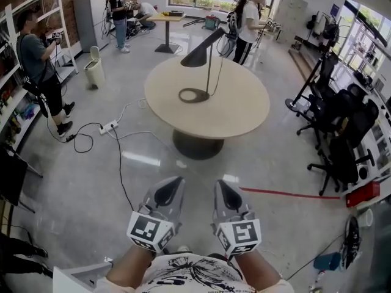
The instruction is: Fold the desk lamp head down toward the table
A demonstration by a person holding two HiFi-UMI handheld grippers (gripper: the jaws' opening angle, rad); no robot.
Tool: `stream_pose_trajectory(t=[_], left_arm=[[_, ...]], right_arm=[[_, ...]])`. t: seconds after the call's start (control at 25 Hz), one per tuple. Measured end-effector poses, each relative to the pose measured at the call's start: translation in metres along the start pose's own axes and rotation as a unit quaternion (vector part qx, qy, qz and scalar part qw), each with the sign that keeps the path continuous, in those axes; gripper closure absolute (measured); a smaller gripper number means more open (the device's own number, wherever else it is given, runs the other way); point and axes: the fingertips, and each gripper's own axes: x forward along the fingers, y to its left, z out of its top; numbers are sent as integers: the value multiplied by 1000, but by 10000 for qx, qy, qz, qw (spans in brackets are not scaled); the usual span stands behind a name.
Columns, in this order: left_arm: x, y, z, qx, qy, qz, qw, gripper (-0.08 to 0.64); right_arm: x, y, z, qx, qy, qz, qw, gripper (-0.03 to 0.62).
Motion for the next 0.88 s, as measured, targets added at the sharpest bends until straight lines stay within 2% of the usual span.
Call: stream_pose_trajectory(t=[0.24,0.48,0.88], left_arm=[[-7,-7,10,60,-54,-31,10000,554],[-16,-17,18,-48,-221,-166,9996,554],[-25,-21,13,31,-145,-115,9998,554]], right_arm=[[-10,0,6,-10,-39,-4,10000,584],[-16,13,10,-304,-154,151,9993,584],[-26,12,10,-355,-158,122,9992,584]])
